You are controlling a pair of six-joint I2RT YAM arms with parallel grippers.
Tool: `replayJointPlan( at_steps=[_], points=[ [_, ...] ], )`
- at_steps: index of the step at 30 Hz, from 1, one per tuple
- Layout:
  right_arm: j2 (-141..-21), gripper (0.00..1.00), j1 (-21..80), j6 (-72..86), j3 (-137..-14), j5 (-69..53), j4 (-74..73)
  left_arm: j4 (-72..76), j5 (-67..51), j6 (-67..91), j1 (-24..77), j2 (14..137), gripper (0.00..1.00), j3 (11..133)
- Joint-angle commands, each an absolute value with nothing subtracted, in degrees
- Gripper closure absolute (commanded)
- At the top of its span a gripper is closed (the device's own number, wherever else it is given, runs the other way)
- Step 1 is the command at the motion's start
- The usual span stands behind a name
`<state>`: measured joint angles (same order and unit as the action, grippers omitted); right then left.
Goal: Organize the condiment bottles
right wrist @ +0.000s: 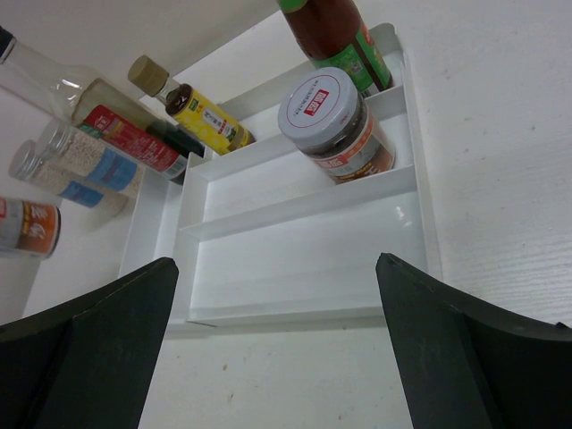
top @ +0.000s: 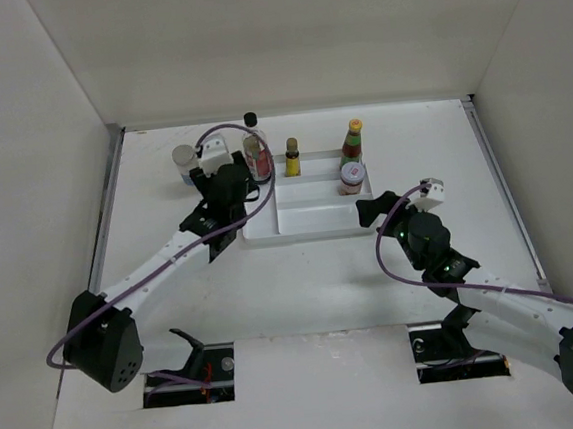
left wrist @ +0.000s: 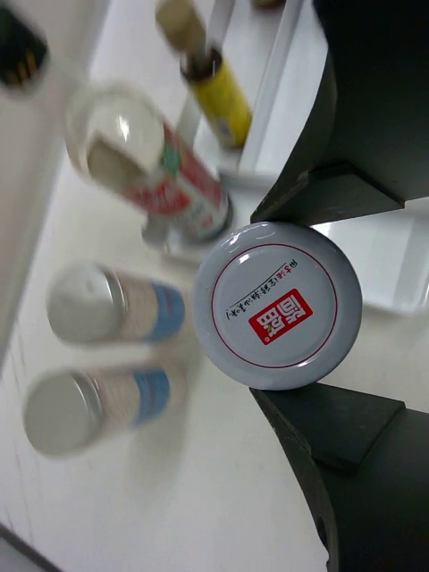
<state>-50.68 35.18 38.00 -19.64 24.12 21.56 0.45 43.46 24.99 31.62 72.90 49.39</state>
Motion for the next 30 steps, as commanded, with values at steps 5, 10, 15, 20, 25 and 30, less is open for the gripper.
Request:
replayJointPlan(
  at_steps=[5, 10, 15, 20, 25, 30],
  points=[
    [-49.1, 0.00, 34.3, 38.8, -18.5, 24.3, 25.7, 10.8, 37.4, 23.5, 39.8, 83.9, 0.70, 64.8],
    [-47.9, 0.00, 33.6, 38.6, -18.1, 25.0, 25.2, 11.8, 33.0, 23.2, 40.7, 93.2, 0.70, 74.0],
    [-46.4, 0.00, 32.8, 38.7, -17.4, 25.5, 25.0, 11.7, 32.3, 23.3, 41.4, 98.8, 0.70, 76.6],
    [-47.2, 0.00, 32.9, 38.6, -17.8, 25.0, 25.0, 12.0, 32.3, 23.6, 41.6, 102.6, 0.70, 76.7],
    [-48.3, 0.00, 32.6, 38.7, -18.0, 24.3, 25.4, 12.0, 31.7, 23.2, 41.4, 106.6, 0.70, 77.9],
    [-49.1, 0.00, 32.3, 38.9, -17.8, 24.2, 25.9, 11.3, 31.2, 23.3, 41.1, 108.2, 0.70, 77.0]
  ],
)
